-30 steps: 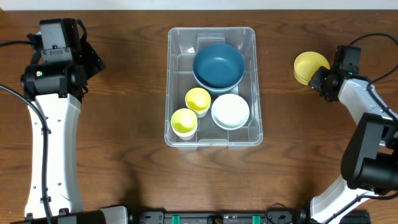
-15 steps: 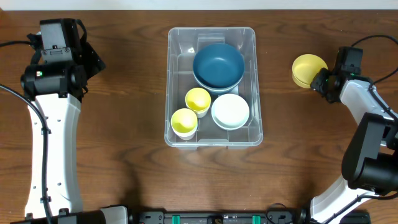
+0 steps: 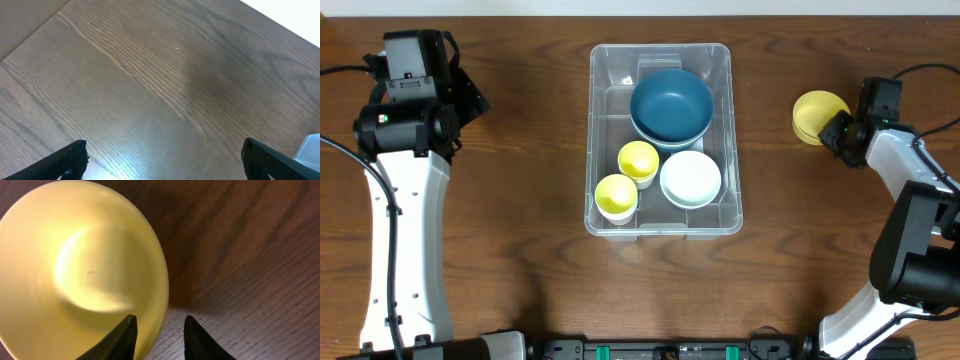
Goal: Pack container
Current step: 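Move the right gripper to the yellow bowl and grasp its rim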
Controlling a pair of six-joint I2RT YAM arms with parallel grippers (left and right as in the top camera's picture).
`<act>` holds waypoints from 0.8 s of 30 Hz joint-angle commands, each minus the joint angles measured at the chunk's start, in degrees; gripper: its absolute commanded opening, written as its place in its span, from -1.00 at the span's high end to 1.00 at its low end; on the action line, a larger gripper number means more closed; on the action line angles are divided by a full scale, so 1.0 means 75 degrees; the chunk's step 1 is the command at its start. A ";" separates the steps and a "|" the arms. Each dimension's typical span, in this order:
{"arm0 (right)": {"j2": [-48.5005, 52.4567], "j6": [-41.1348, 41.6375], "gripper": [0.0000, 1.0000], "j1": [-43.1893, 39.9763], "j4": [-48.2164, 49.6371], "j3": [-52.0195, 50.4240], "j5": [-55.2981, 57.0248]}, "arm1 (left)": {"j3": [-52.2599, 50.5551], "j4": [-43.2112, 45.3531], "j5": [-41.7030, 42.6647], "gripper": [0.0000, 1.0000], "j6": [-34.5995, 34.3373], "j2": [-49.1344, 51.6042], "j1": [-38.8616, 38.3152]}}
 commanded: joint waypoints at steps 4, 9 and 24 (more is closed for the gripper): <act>0.0067 0.0420 0.48 -0.0143 0.0038 -0.0093 -0.0128 | 0.0128 -0.0023 -0.0157 -0.96 -0.0041 -0.0012 0.0032; 0.0067 0.0714 0.56 -0.0146 0.0047 -0.0178 -0.0157 | 0.0128 -0.0023 -0.0157 -0.96 -0.0041 -0.0012 0.0032; -0.0052 0.0221 0.97 -0.0143 0.0239 -0.0323 -0.0160 | 0.0128 -0.0023 -0.0157 -0.96 -0.0041 -0.0012 0.0032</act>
